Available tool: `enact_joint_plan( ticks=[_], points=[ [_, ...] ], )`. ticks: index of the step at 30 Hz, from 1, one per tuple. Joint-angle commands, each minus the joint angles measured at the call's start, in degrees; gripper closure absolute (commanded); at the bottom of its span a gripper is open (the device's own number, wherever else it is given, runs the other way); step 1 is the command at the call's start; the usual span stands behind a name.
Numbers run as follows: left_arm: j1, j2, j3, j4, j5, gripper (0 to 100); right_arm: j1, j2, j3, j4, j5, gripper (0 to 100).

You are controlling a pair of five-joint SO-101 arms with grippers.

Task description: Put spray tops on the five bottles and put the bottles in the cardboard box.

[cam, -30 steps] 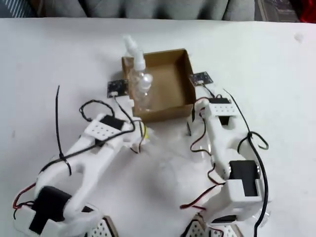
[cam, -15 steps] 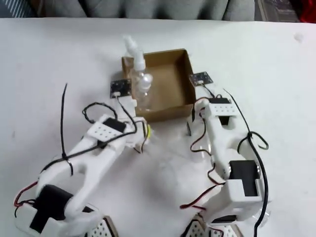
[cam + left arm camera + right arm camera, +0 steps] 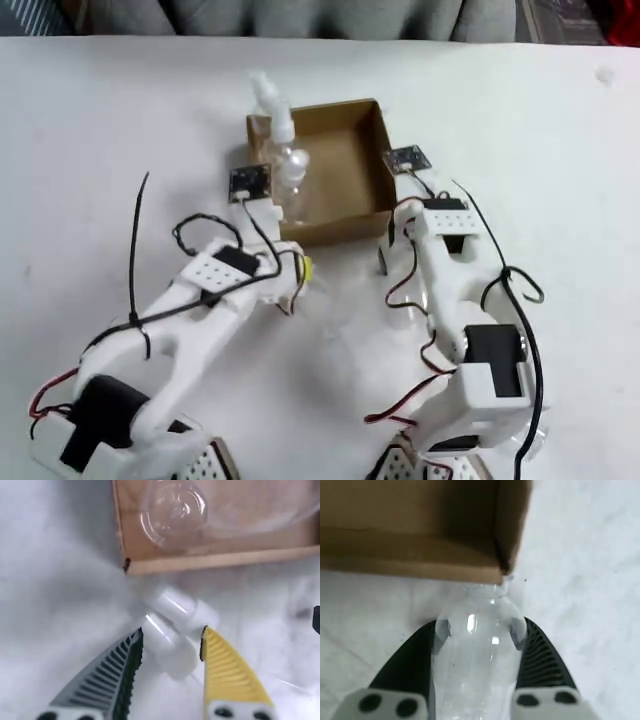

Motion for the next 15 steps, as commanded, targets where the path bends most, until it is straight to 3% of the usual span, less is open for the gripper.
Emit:
enact_joint_plan(
  ticks=[1,10,15],
  points=[
    [0.84,2.24,-0.7,4.57,-0.09,83,-0.48,0.13,-2.02,-0.4,1.49,98.3],
    [0.84,-1.54,-0.97,8.7,-2.29,83,-0.48,0.13,-2.11,-0.48,1.76,98.3],
    [0.92,3.82,-2.29,7.82,-2.9,83,-0.57,0.13,-2.11,-0.48,1.76,98.3]
  ],
)
